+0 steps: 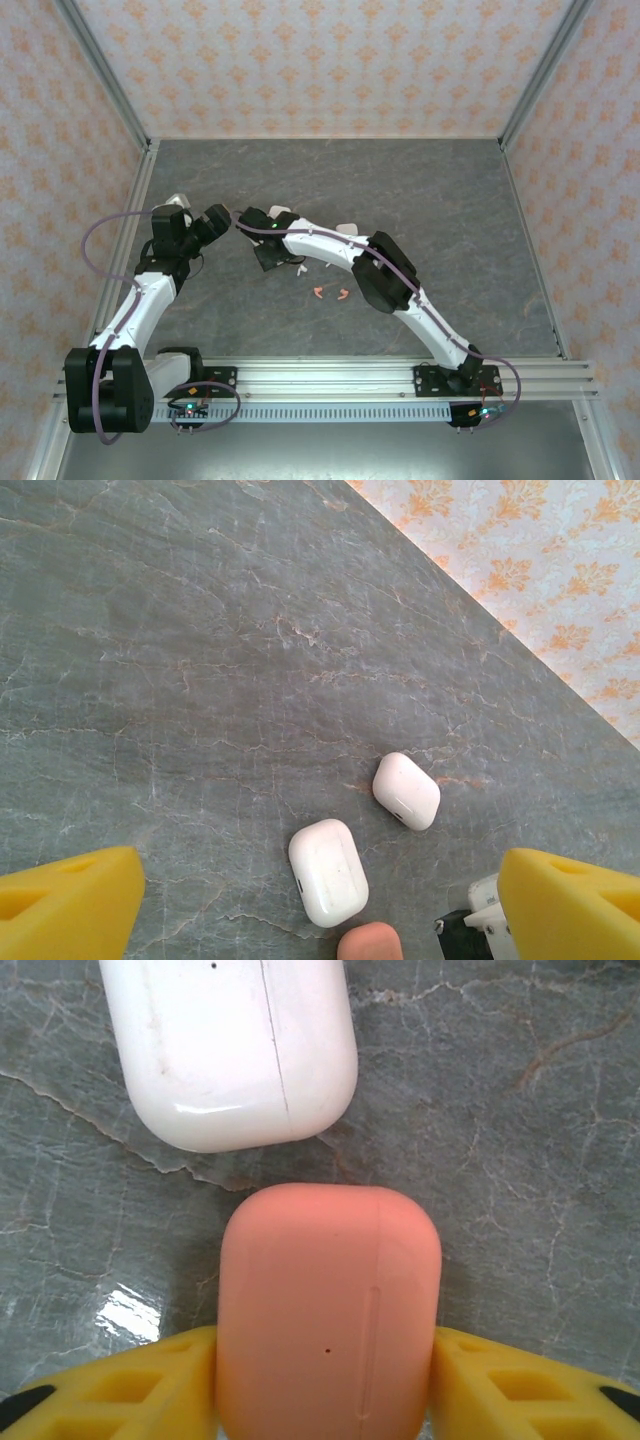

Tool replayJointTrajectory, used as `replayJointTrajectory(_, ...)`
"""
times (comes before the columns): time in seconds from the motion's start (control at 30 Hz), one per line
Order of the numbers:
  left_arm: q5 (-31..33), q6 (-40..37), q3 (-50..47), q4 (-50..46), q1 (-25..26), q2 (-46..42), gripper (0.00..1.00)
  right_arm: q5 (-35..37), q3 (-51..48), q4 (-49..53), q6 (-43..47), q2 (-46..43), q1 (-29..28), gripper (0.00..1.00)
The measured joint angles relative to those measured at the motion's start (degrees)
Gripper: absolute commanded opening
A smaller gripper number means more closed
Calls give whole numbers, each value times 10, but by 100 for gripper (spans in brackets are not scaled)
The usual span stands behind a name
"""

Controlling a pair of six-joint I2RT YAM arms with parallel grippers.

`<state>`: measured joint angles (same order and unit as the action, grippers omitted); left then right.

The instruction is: Insert the wireless bluetooth earbuds into the charging case

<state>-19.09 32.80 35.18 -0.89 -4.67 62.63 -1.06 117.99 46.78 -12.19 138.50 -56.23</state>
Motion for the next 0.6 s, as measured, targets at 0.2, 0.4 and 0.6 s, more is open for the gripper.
replayJointTrajectory(0.2, -3, 0, 0, 0, 0, 0, 92, 2, 1, 0, 6, 0, 0, 47)
replayJointTrajectory(0.4, -31, -5, 3, -18, 0, 0, 90, 7, -81, -32, 37, -52, 1, 46)
replayJointTrajectory(0.6, -109, -40, 54, -63, 0, 0, 84, -6, -236, -96, 112, -206, 7, 46)
